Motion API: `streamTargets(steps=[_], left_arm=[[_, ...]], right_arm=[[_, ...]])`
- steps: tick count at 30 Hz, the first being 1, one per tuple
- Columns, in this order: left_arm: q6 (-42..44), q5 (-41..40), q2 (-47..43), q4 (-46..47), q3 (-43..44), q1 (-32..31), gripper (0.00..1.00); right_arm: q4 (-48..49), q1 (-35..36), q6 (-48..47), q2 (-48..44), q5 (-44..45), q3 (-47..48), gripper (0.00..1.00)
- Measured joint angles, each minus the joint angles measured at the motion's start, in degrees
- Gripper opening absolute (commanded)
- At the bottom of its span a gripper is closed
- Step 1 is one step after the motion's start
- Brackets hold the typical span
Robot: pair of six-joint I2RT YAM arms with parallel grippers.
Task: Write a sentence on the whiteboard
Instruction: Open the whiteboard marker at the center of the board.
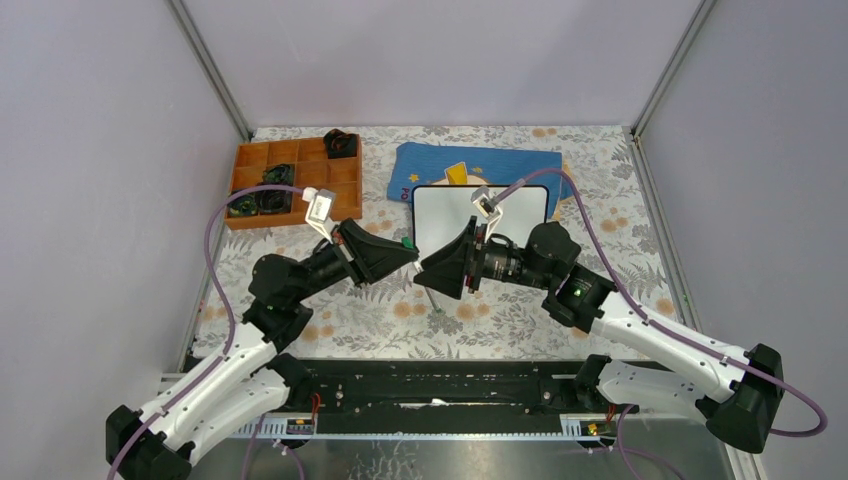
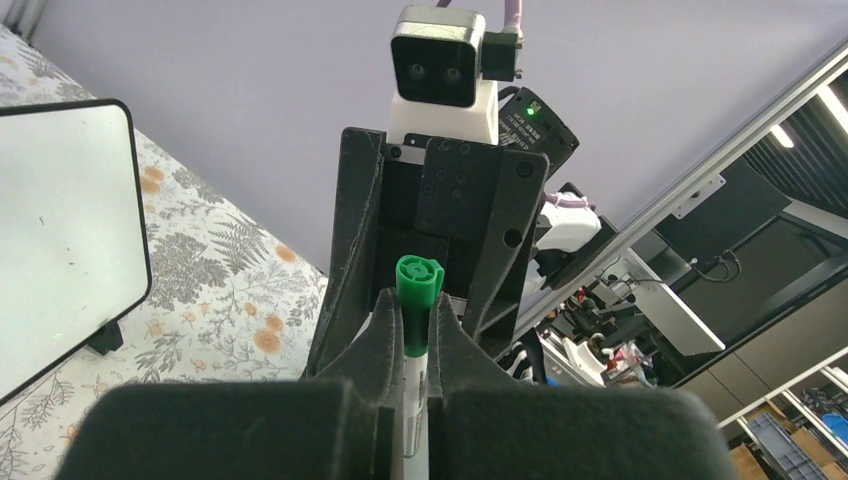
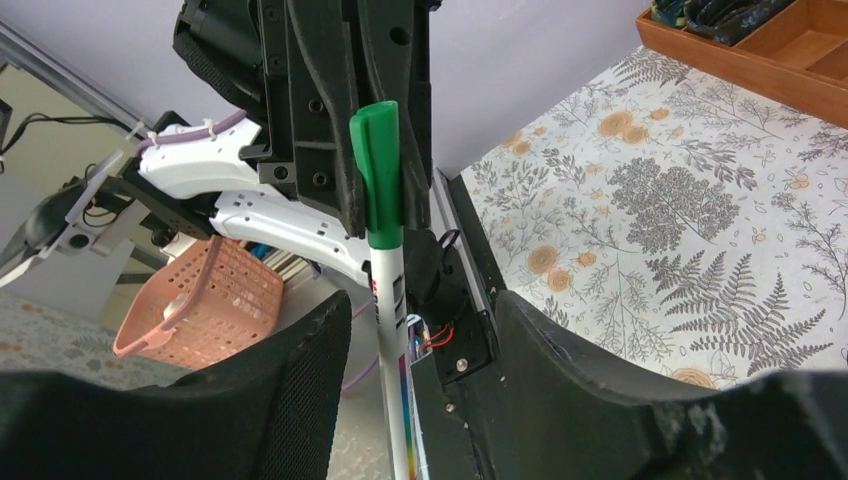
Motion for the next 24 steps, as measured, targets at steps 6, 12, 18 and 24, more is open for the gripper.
streamTargets(steps=[6,12,18,24], left_arm=[[0.02,-0.81,-0.79,-0.04,-0.02,-0.02,0.0],[1.09,-1.99,-0.79,-1.36,-0.26,-0.02,0.0],[1.16,-3.45,-2.19,-3.21,-0.24,-0.09,0.0],[3.3,-6.27,-4.96,-10.43,1.25,-1.44,0.0]], right_arm=[[1.49,0.0,1.6,0.79,0.96,0.07,0.46],[2.93,0.15,2.91,1.79,-0.31,0.07,0.06],[3.26,0.31,1.99,1.62,-1.16,-0.07,0.0],[4.35,0.79,1.9,0.74,-0.39,-1.4,0.0]])
